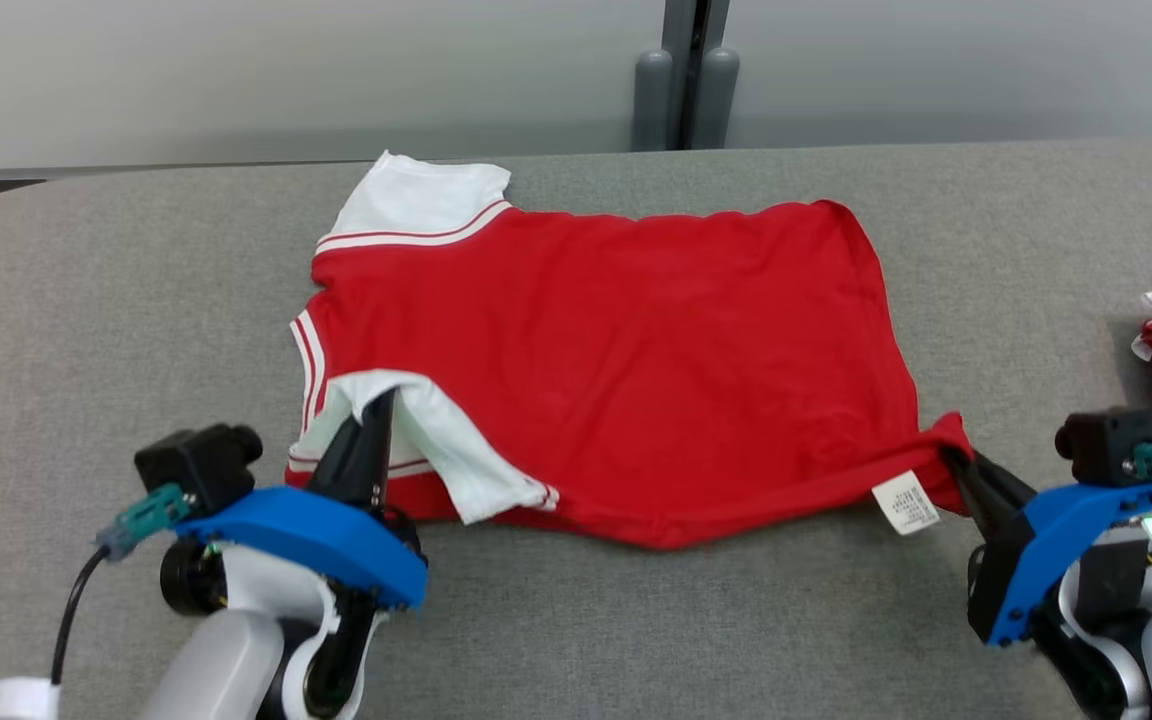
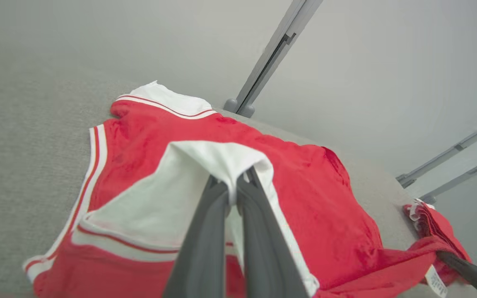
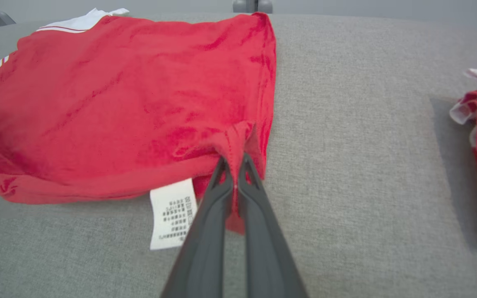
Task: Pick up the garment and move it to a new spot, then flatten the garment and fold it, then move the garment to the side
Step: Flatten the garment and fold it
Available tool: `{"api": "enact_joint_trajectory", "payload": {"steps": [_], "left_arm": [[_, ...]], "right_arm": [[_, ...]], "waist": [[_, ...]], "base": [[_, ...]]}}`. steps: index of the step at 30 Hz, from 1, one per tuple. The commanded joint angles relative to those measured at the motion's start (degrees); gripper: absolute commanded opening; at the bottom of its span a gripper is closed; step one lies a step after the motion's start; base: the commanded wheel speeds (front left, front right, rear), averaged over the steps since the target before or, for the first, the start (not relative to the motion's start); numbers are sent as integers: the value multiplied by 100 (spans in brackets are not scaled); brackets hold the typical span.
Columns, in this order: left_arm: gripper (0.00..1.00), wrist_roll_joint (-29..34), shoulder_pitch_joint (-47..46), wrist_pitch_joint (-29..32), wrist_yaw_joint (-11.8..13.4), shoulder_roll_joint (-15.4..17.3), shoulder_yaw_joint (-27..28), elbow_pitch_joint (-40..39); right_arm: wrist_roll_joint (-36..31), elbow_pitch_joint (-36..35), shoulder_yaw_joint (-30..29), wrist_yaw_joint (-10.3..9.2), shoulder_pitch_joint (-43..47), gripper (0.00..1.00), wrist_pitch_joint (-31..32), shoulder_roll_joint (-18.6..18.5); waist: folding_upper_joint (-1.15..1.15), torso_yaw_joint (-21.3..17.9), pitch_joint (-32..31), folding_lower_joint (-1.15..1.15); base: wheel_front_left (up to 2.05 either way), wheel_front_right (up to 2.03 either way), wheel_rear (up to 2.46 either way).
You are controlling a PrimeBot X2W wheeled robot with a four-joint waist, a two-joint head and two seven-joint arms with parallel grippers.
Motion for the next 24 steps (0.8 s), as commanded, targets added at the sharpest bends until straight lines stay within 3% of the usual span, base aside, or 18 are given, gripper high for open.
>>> {"api": "enact_joint_trajectory", "payload": {"steps": [1, 9, 18, 19, 20, 21, 22, 24], "left_arm": [[0, 172, -325, -155, -82, -55, -61, 312], [0, 577, -1362, -631, -372, -255, -148, 1474], [0, 761, -1960, -742, -421, -210, -137, 2159], [0, 770, -1988, -729, -418, -209, -154, 2223], [0, 785, -2006, -718, -419, -208, -185, 2282], [45, 794, -2010, -727, -416, -211, -203, 2319], [100, 838, -2006, -776, -384, -203, -211, 2363], [100, 897, -1952, -892, -352, -186, -229, 2423]], "right_arm": [[15, 155, 1, 1, -231, 0, -112, 1], [18, 688, 31, 1, -822, 0, -643, 69], [-40, 1007, 229, 1, -1247, 0, -940, 110], [-39, 1042, 267, 1, -1302, 7, -965, 109], [-38, 1083, 299, 1, -1355, 86, -1000, 111], [-38, 1093, 322, 1, -1407, 100, -1060, 116], [-29, 1097, 334, 1, -1451, 100, -1144, 123], [-39, 1098, 370, 1, -1512, 100, -1330, 100]], "waist": [[0, -29, 48, -1], [0, -110, 371, -1], [0, -230, 698, -1], [0, -238, 718, -1], [0, -242, 734, -1], [0, -242, 744, -1], [0, -240, 749, -1], [0, -225, 739, -1]], "base": [[0, 0, 0], [0, 0, 0], [0, 0, 0], [0, 0, 0], [0, 0, 0], [0, 0, 0], [0, 0, 0], [0, 0, 0]]}}
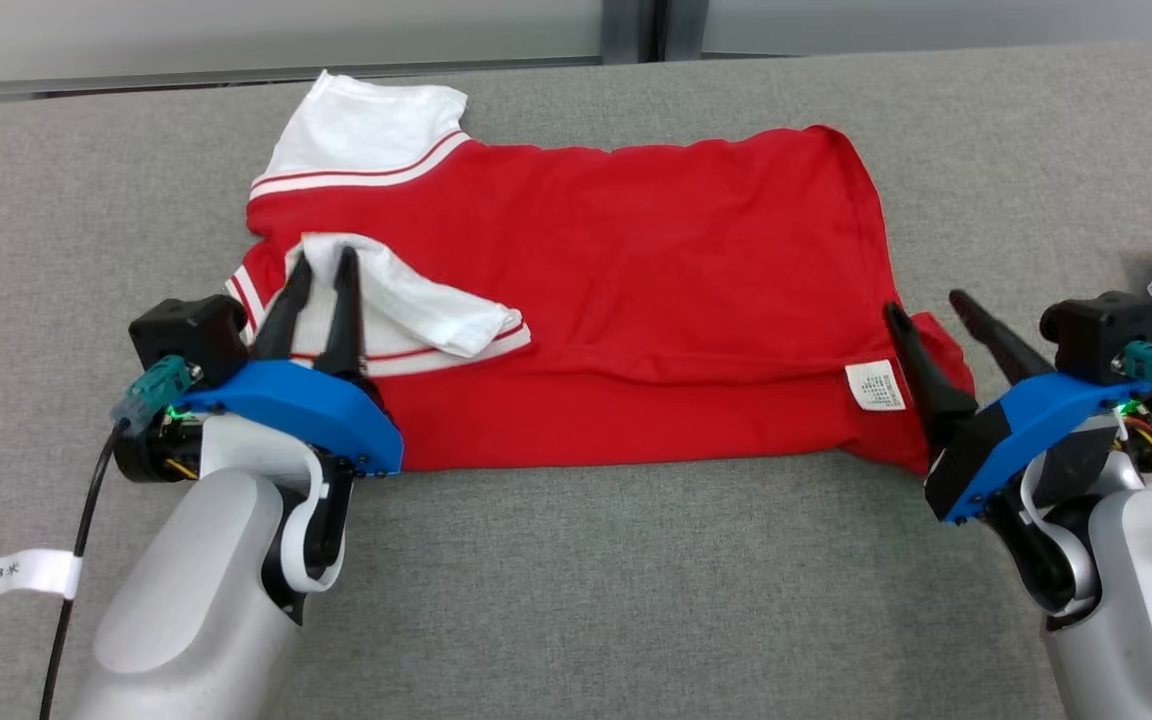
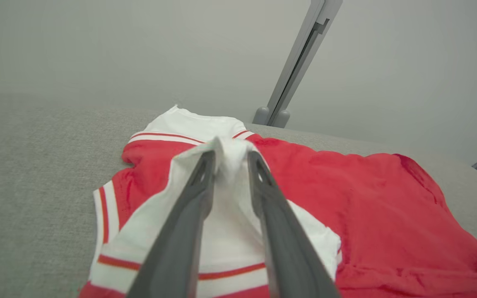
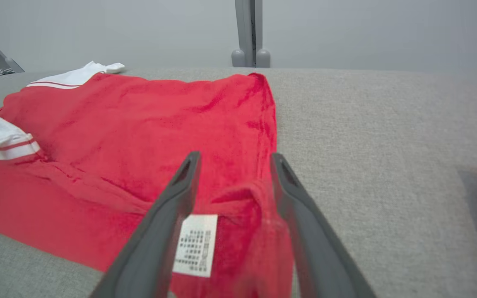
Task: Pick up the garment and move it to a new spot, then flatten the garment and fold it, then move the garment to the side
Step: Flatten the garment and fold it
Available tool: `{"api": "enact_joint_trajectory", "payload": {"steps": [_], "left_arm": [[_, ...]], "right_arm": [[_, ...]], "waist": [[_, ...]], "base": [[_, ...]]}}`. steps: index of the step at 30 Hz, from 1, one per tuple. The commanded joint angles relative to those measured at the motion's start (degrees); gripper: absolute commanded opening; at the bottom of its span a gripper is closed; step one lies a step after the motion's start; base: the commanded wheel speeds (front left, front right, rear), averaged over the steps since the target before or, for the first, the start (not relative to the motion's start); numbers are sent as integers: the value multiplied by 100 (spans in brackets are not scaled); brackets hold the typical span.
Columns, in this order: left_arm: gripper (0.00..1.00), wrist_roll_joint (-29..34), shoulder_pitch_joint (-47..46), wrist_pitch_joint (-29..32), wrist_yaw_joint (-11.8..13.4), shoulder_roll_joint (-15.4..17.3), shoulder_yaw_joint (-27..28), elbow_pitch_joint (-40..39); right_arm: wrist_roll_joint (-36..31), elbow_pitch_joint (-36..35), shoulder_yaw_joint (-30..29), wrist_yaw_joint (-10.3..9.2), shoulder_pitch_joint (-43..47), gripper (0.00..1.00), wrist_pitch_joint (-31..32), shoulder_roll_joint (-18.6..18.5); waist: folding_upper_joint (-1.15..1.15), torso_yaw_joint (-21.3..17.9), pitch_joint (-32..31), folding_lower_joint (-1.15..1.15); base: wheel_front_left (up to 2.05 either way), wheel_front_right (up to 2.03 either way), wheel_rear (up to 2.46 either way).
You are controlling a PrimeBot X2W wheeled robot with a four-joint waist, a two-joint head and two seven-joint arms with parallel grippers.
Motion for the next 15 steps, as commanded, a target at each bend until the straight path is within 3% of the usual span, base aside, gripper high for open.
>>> {"api": "enact_joint_trajectory", "payload": {"steps": [1, 8, 15], "left_arm": [[100, 66, 33, -81, 49, 50, -30, 33], [100, 335, 718, -308, 240, 291, -224, 61], [100, 334, 1154, -71, 556, 403, -273, 171]], "right_arm": [[8, -26, 6, 1, -90, 100, -134, -17], [-20, -229, -222, 1, 356, 100, -248, -19], [-469, -522, -642, 1, 1019, 100, 31, 325]], "waist": [[0, 15, -28, -1], [0, 141, -389, -1], [0, 198, -564, -1]], "base": [[0, 0, 0], [0, 0, 0], [0, 0, 0]]}}
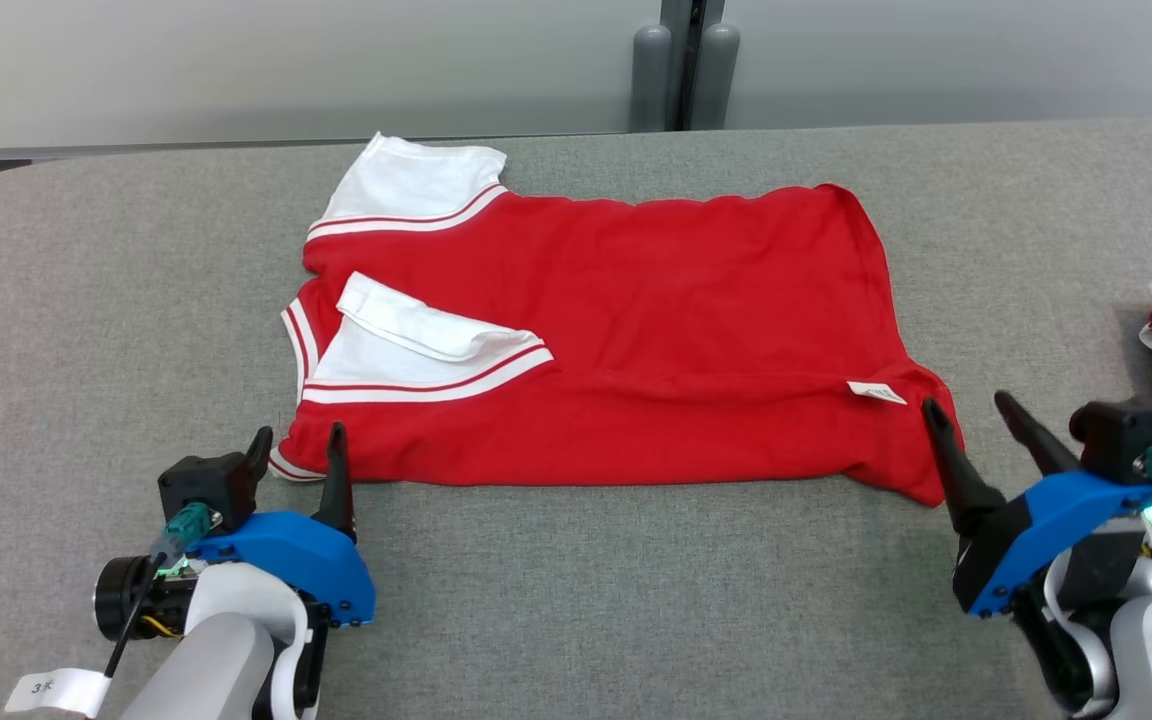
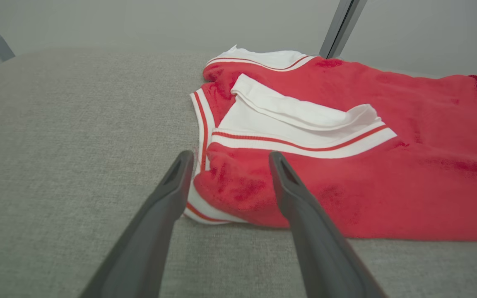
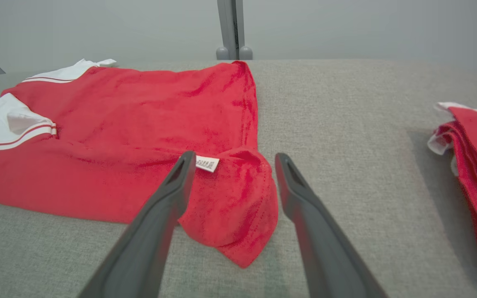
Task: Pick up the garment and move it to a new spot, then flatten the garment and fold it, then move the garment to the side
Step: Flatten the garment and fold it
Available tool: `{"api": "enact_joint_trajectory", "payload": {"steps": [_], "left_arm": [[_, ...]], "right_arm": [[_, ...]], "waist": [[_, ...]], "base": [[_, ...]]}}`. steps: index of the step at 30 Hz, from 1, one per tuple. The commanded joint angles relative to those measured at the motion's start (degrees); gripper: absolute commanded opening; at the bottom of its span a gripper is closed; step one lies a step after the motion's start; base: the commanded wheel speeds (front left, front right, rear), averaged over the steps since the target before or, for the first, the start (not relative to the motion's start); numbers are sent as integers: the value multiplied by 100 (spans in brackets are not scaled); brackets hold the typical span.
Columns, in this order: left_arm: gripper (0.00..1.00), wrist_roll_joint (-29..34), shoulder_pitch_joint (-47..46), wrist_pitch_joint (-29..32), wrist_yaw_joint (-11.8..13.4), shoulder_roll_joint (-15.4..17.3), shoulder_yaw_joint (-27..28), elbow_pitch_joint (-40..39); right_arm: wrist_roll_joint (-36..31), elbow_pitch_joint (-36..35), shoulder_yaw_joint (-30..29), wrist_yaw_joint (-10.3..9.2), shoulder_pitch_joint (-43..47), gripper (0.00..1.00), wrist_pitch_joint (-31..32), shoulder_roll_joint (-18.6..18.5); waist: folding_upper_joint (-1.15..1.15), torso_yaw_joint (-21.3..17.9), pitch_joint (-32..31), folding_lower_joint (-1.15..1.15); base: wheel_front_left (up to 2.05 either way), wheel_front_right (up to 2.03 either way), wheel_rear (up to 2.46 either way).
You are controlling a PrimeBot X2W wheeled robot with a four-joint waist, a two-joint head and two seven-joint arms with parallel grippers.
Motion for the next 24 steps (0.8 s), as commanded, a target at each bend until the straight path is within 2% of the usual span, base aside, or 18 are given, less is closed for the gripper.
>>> {"api": "enact_joint_trajectory", "payload": {"steps": [1, 5, 9, 13, 14, 15, 16, 17, 24], "left_arm": [[100, 1, 0, 18, 75, 28, 31, 52], [100, -39, -159, 72, 298, -19, 129, 279], [100, -88, -293, 240, 384, -87, 139, 548], [100, -209, -311, 796, 514, -143, 77, 833], [81, -255, -283, 965, 570, -141, 71, 882], [42, -305, -234, 1094, 605, -144, 75, 911], [24, -338, -180, 1173, 644, -132, 87, 911], [0, -407, -111, 1241, 644, -131, 111, 889], [0, -679, 223, 1263, 563, -180, 216, 612]], "right_arm": [[-97, -31, -47, 1, 127, 100, 36, 76], [-246, -40, -137, 1, 267, 100, 30, 256], [-377, 35, -179, 1, 309, 100, 88, 373], [-487, 144, -321, 1, 269, 100, 261, 402], [-530, 165, -354, 1, 251, 100, 310, 408], [-505, 177, -386, 1, 224, 100, 340, 413], [-433, 211, -404, 1, 186, 100, 364, 415], [-386, 265, -407, 1, 161, 100, 408, 418], [-66, 808, -387, 1, -157, 100, 462, 414]], "waist": [[0, 0, -3, 1], [0, -31, 37, 1], [0, -95, 107, 1], [0, -150, 164, 1], [0, -156, 173, 1], [0, -162, 187, 1], [0, -163, 202, 1], [0, -159, 214, 1], [0, -51, 330, 1]], "base": [[0, 0, 0], [0, 0, 0], [0, 0, 0], [0, 0, 0], [0, 0, 0], [0, 0, 0], [0, 0, 0], [0, 0, 0], [0, 0, 0]]}}
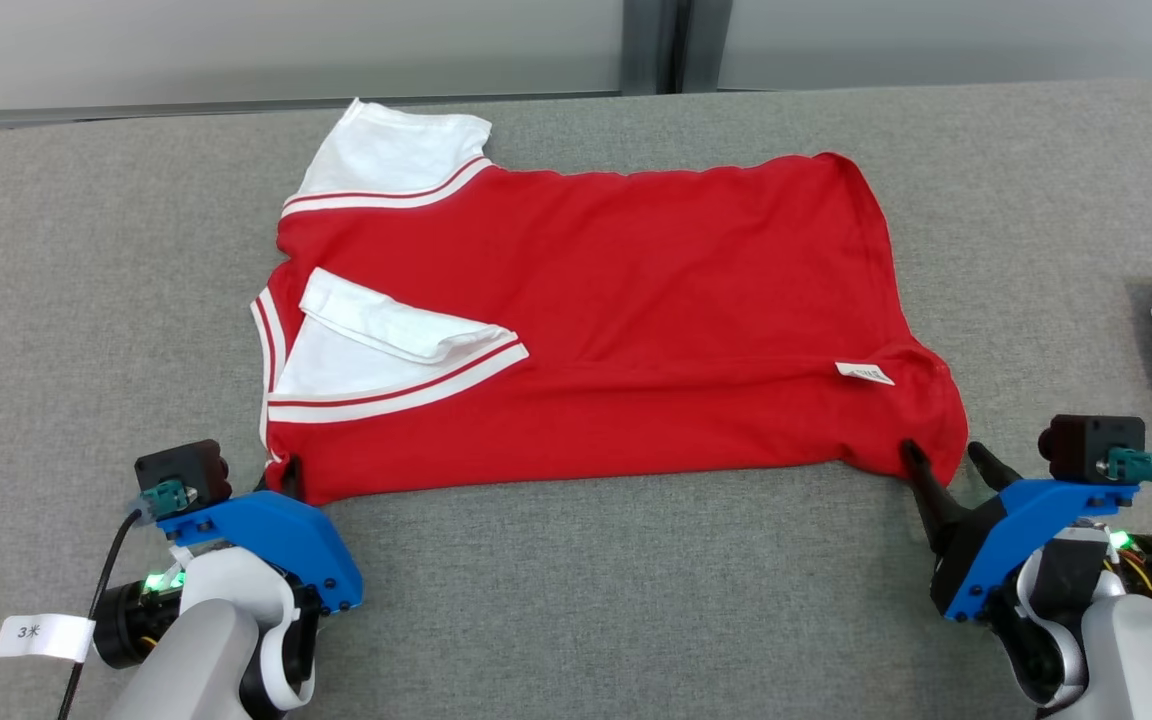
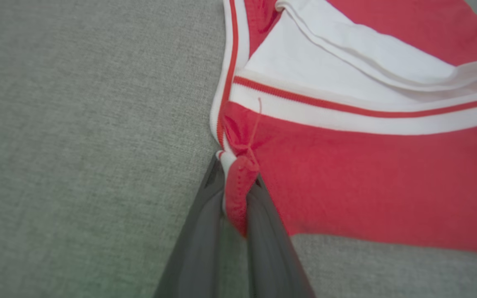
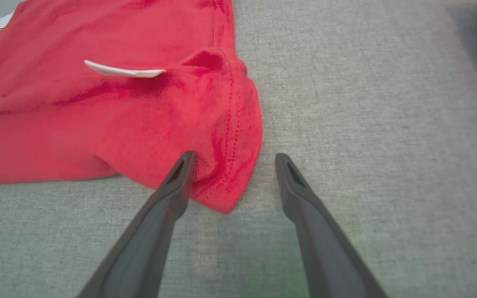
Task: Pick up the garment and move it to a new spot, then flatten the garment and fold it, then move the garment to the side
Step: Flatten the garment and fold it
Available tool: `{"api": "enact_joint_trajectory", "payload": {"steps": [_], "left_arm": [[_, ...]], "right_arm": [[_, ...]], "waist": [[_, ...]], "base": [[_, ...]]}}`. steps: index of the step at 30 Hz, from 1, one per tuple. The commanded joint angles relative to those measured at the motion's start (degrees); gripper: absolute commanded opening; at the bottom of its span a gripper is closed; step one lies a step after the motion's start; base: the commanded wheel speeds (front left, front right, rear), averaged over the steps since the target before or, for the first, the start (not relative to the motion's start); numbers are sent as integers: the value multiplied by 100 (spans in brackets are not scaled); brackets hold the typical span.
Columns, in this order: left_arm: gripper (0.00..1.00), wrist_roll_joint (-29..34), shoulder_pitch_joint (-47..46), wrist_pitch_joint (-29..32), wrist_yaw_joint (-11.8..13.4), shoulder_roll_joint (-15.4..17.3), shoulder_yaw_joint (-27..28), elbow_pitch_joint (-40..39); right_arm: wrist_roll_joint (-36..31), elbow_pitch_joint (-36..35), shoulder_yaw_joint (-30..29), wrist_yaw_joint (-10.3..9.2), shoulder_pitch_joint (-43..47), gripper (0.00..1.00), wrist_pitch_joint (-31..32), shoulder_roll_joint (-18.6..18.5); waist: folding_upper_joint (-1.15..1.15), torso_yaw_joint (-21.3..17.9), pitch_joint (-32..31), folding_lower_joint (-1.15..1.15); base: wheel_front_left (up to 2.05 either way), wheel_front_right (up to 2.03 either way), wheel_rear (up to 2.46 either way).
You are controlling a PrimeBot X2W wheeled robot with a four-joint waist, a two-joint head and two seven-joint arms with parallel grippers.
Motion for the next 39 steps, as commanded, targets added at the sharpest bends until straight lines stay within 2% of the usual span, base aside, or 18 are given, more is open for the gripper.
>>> {"api": "enact_joint_trajectory", "payload": {"steps": [1, 8, 9, 10, 15, 21, 27, 32, 33, 34, 35, 39], "left_arm": [[0, -72, 339, 85, 2, -32, -64, 121], [0, -106, 446, -60, -10, 9, -42, 66], [0, -111, 460, -74, -17, 16, -38, 77], [0, -103, 477, -87, -35, 24, -48, 87], [0, -126, 527, -305, -180, 51, -16, -92], [0, -163, 978, -253, -85, 342, 27, -819], [0, -210, 1846, 193, 326, 803, 11, -1951], [1, -214, 2484, 531, 696, 1113, -16, -2813], [44, -205, 2525, 537, 724, 1132, -5, -2946], [100, -169, 2550, 527, 712, 1174, -26, -3032], [100, -133, 2558, 525, 703, 1215, -49, -3085], [100, -75, 2329, 573, 603, 1274, -81, -3276]], "right_arm": [[104, 166, 37, 1, -150, 100, -49, -3], [83, 1112, 389, 3, -541, 100, 67, 26], [101, 1187, 475, 9, -574, 47, 70, 34], [137, 1208, 558, 10, -603, 0, 21, 45], [-94, 926, 383, 6, -462, 0, -16, -7], [-314, -288, 131, 0, 268, 0, 503, -14], [-34, -1506, -31, 0, 1260, 0, 1164, -17], [239, -1802, -90, 0, 1760, 0, 1343, -16], [289, -1794, -101, 0, 1809, 13, 1343, -16], [329, -1764, -106, 0, 1836, 48, 1347, -16], [360, -1734, -112, 0, 1851, 100, 1363, -16], [359, -1819, -86, 1, 1684, 100, 1506, -12]], "waist": [[0, 39, 25, 1], [0, 120, 22, 1], [0, 131, 10, 1], [0, 144, -9, 1], [0, 176, -214, 1], [0, 114, -518, 1], [0, 45, -652, 1], [0, 15, -616, 1], [0, 30, -602, 1], [0, 41, -592, 1], [0, 50, -585, 1], [0, 76, -580, 1]], "base": [[0, 0, 0], [0, 0, 0], [0, 0, 0], [0, 0, 0], [0, 0, 0], [0, 0, 0], [0, 0, 0], [0, 0, 0], [0, 0, 0], [0, 0, 0], [0, 0, 0], [0, 0, 0]]}}
